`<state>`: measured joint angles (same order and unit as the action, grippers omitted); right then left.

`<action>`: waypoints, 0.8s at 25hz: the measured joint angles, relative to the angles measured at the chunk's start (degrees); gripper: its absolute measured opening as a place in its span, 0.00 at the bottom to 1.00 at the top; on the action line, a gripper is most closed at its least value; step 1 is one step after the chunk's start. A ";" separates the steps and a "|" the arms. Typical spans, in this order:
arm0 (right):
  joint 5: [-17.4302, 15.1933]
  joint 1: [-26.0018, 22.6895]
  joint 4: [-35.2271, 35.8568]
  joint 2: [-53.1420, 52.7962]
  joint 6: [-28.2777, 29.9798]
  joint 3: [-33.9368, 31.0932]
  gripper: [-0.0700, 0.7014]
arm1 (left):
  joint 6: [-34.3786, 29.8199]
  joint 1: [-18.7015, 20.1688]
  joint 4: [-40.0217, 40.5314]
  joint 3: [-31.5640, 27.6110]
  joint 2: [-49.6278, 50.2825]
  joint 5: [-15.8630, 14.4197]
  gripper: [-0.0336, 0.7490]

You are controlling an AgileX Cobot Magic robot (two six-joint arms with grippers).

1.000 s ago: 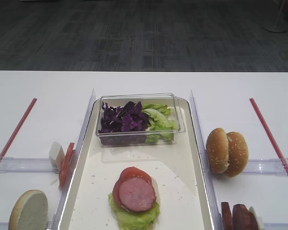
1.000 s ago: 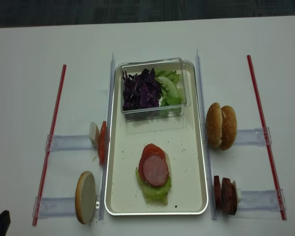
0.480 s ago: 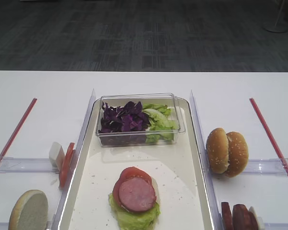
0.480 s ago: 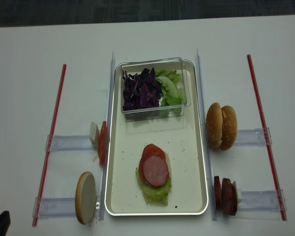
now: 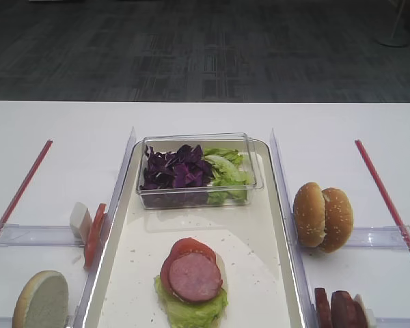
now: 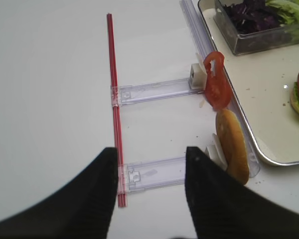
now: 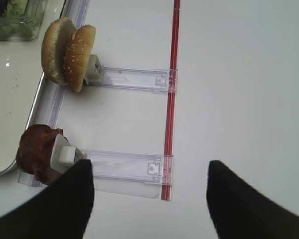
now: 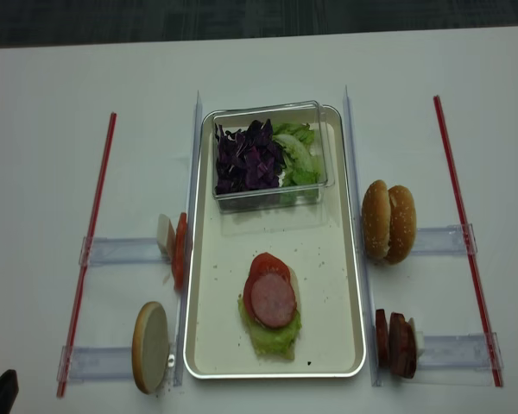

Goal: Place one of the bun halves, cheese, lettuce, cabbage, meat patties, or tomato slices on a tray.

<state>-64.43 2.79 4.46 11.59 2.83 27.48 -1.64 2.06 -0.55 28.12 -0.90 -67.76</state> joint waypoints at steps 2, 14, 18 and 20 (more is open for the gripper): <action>0.00 0.00 0.00 -0.10 0.00 0.00 0.74 | 0.00 0.00 0.00 0.00 0.00 0.00 0.42; 0.00 -3.90 0.00 -9.57 0.00 0.00 0.59 | 0.00 0.00 0.00 0.00 0.00 0.00 0.42; -0.11 -3.90 0.00 -11.92 0.00 0.00 0.56 | 0.00 0.00 0.00 0.00 0.00 0.00 0.42; -0.11 -3.90 0.00 -12.39 0.00 0.00 0.55 | 0.00 0.00 0.00 0.00 0.00 0.00 0.42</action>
<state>-64.55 -1.11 4.46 -0.80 2.83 27.48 -1.64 2.06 -0.55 28.12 -0.90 -67.76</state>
